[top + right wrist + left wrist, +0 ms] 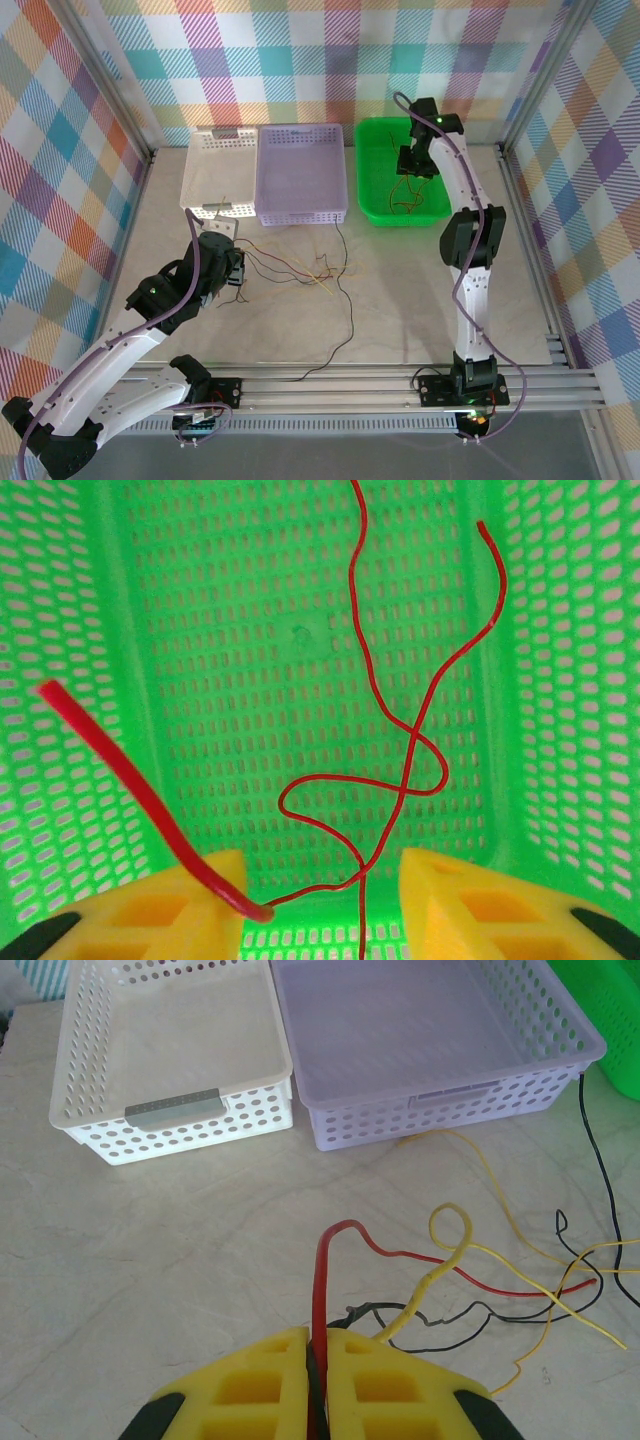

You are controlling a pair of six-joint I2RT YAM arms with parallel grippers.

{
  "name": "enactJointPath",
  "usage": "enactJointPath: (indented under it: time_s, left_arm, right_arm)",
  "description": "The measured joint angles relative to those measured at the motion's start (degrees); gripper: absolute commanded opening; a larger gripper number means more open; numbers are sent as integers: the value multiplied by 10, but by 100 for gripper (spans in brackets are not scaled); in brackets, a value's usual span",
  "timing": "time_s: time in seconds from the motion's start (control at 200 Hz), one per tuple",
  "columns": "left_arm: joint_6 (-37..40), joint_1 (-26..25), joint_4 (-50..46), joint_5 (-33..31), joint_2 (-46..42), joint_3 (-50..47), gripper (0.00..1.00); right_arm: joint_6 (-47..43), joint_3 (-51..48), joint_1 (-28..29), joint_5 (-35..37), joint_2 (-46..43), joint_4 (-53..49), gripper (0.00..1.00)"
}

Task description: Untangle the cables

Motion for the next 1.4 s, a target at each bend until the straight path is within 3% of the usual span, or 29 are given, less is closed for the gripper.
enactJointPath:
  time_s: [0.26,0.56,0.94,1.4]
  left_arm:
    - [0,0,0,0,2,0,0]
    - [0,0,0,0,10,0,0]
    - [0,0,0,2,11,0,0]
    - [0,0,0,4,11,0,0]
  right_arm:
    - [2,27,0,-11,52,-40,54]
    - [4,32,0,-19,46,-40,59]
    - [37,41,0,-54,-45,-26,67]
    - [62,12,-9,-130,-123,4,67]
